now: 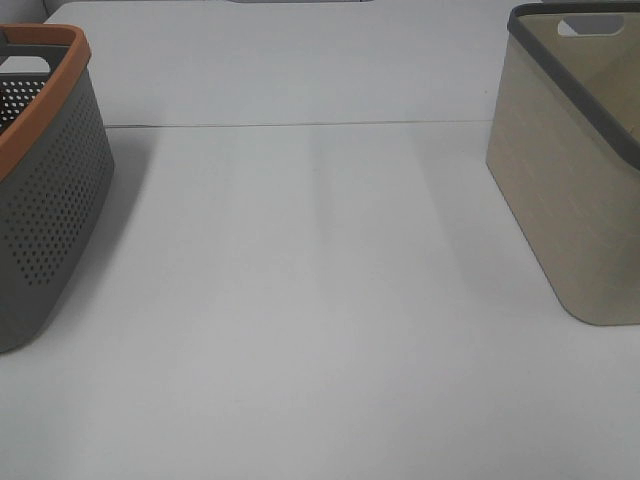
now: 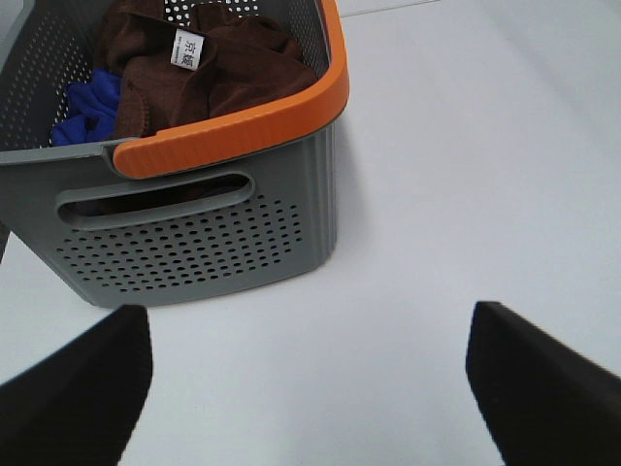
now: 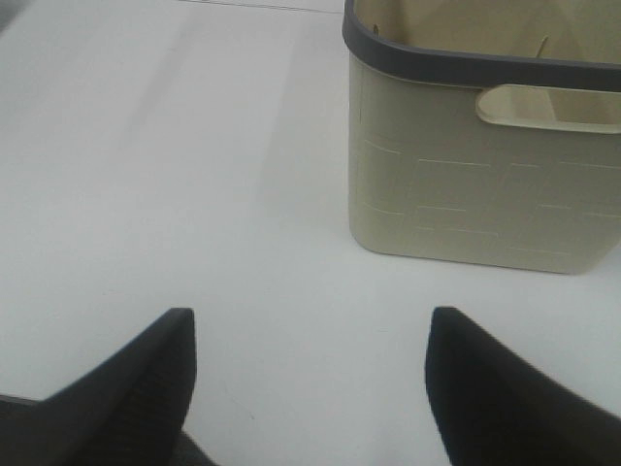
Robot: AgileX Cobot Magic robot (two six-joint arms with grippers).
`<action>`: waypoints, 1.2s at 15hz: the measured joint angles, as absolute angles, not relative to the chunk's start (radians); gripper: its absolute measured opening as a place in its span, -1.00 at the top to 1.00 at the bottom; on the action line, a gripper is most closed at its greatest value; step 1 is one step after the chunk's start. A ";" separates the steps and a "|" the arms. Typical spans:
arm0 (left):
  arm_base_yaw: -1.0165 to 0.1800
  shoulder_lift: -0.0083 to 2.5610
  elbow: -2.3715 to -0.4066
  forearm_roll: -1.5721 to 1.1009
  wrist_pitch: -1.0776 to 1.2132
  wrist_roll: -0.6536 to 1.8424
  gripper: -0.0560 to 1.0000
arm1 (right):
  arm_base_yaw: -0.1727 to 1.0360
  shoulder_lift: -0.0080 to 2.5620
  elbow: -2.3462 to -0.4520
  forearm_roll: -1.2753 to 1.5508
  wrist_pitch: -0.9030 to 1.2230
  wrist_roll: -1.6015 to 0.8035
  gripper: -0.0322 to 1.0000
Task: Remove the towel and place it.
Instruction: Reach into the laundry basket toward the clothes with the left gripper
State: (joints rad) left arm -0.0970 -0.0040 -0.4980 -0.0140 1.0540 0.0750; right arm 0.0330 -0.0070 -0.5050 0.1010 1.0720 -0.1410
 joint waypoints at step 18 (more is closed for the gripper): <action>-0.097 0.243 -0.610 0.125 0.936 -0.015 -0.44 | 0.033 -0.007 -0.505 0.101 1.072 -0.141 -0.31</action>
State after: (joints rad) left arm -0.0970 0.2430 -0.6100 0.1250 0.9360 -0.0150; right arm 0.0330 -0.0070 -0.5050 0.1010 1.0720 -0.1410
